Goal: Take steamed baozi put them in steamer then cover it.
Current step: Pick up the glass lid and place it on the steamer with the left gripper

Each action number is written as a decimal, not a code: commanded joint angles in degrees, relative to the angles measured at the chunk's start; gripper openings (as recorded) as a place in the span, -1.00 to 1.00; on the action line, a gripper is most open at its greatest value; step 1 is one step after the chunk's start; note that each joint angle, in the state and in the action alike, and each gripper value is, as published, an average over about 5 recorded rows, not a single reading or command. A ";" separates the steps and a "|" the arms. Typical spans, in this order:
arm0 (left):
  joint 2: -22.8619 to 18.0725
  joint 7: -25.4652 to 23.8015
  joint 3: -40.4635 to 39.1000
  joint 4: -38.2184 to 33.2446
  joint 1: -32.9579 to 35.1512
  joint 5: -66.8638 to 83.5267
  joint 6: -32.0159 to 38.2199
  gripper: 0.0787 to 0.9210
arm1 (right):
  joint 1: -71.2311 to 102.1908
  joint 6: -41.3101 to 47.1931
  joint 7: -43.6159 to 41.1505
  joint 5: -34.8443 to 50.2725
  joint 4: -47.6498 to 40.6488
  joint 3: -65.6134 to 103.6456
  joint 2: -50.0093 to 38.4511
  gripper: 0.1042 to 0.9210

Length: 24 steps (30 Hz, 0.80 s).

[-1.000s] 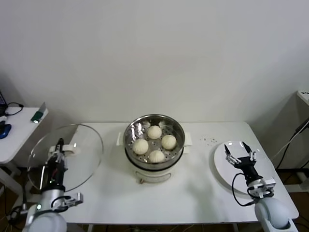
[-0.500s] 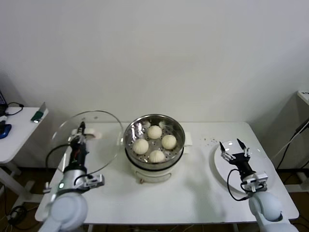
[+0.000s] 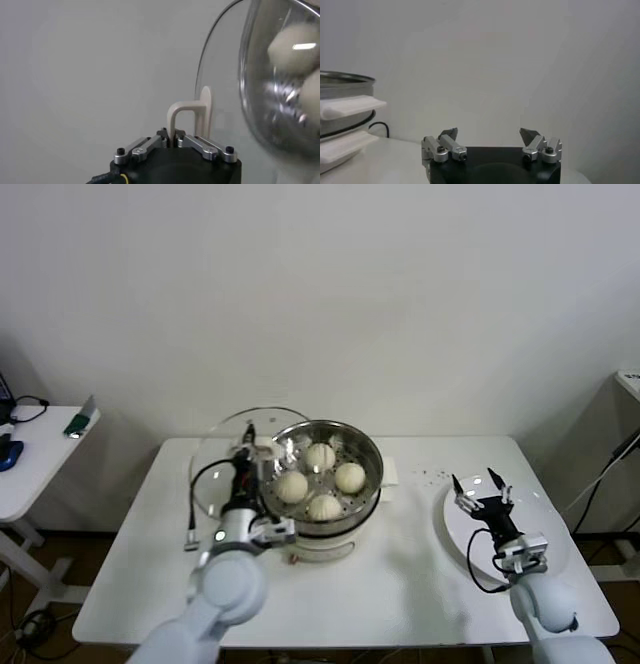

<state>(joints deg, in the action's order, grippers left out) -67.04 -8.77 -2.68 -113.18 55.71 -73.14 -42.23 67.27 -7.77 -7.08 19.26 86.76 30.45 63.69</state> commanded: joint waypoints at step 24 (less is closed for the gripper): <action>-13.64 -6.39 -9.27 16.93 -10.56 -8.44 -2.77 -0.83 | -0.39 -1.02 -0.58 -1.16 -2.98 1.47 0.92 0.76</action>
<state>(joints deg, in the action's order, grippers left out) -79.34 -13.39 -11.54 -98.50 46.38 -79.90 -42.19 67.07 -8.78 -7.63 18.12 84.02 31.83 64.66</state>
